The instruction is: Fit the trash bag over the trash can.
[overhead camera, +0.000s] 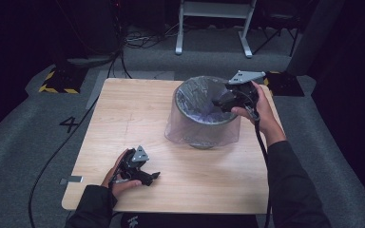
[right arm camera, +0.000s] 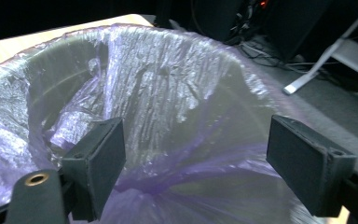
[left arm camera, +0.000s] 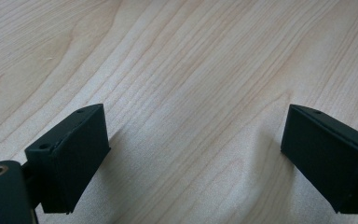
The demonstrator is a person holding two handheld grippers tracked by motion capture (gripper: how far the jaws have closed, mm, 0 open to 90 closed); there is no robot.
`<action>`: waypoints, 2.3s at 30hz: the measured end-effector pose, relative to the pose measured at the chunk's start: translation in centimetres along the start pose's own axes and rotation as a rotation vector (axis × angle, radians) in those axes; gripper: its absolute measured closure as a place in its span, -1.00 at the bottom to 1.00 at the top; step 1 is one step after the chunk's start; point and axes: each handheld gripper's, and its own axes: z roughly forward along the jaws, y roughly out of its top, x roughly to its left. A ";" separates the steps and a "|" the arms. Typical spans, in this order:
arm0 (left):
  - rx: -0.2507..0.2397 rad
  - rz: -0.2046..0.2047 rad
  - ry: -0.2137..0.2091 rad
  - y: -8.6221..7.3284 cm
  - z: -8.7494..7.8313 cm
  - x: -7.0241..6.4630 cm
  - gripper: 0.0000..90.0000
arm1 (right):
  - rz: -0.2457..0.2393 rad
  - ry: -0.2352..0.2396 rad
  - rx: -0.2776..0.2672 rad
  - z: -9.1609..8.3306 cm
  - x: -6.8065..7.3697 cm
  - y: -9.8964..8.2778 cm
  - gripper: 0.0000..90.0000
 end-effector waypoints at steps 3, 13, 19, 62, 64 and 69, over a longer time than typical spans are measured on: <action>0.001 0.002 0.000 0.0 0.0 0.0 -0.84 | 0.006 0.005 0.006 0.5 0.0 0.0 -0.56; 0.001 0.000 0.000 0.0 0.0 0.0 -0.84 | -0.039 0.045 0.059 1.6 0.6 -0.2 -0.56; 0.000 0.001 0.000 0.0 0.0 0.0 -0.84 | -0.050 0.060 0.094 2.2 0.7 -0.5 -0.56; 0.000 0.001 -0.002 0.0 0.0 0.0 -0.84 | -0.050 0.033 0.387 4.5 0.8 0.0 -0.52; 0.001 0.002 -0.003 0.0 0.0 0.0 -0.84 | -0.041 0.037 0.353 4.3 0.9 -0.1 -0.52; 0.000 0.002 -0.003 0.0 0.0 0.0 -0.85 | -0.035 0.022 0.281 3.5 1.2 -0.1 -0.52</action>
